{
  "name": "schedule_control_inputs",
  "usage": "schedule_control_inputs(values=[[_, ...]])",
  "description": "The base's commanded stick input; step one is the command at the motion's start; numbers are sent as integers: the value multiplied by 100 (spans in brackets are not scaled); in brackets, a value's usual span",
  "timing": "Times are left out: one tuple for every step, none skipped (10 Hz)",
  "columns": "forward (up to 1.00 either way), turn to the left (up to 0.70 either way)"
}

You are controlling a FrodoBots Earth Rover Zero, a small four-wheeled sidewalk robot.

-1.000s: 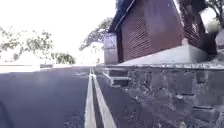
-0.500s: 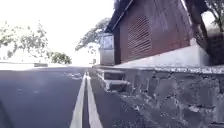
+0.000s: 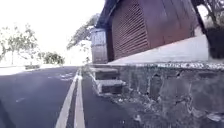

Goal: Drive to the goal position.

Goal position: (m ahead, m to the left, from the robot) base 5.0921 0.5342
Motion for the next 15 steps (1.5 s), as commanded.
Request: schedule_control_inputs(values=[[0,45],[0,45],[0,45],[0,45],[0,45],[0,45],[0,45],[0,45],[0,45],[0,45],[0,45],[0,45],[0,30],[0,11],[0,0]])
